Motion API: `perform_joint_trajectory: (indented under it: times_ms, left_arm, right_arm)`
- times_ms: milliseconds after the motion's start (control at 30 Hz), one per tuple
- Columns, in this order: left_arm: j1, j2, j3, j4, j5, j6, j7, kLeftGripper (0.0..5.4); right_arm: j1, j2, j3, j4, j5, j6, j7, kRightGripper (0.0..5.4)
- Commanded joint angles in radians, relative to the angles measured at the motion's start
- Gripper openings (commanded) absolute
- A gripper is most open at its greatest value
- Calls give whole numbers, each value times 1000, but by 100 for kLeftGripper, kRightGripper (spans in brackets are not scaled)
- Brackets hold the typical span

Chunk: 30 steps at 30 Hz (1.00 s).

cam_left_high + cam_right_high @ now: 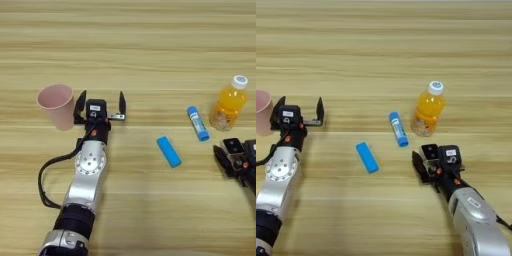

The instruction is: Move the objects on the table

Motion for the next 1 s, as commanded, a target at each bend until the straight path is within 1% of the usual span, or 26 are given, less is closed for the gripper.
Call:
perform_joint_trajectory:
  times_ms: [33,133,333,367,667,867,1000]
  left_arm:
    - [-13,0,1,0,3,4,0,540]
    - [-13,0,1,1,3,2,1,540]
    - [-14,0,1,3,3,2,1,540]
    - [-14,0,1,3,3,1,1,540]
    - [-14,1,0,4,4,-1,0,540]
    - [-15,1,0,7,4,-1,-1,540]
    - [-17,2,-1,10,3,1,-5,540]
  right_arm:
    - [30,-6,1,2,-6,14,3,438]
    - [34,-9,1,-12,-12,4,3,459]
    - [37,-11,-11,-36,-12,-12,3,533]
    - [37,-10,-11,-41,-12,-18,3,537]
    - [34,2,-38,-56,3,-47,-1,537]
    - [30,22,-56,-99,43,-105,17,537]
    - [25,32,-64,-99,64,-151,31,537]
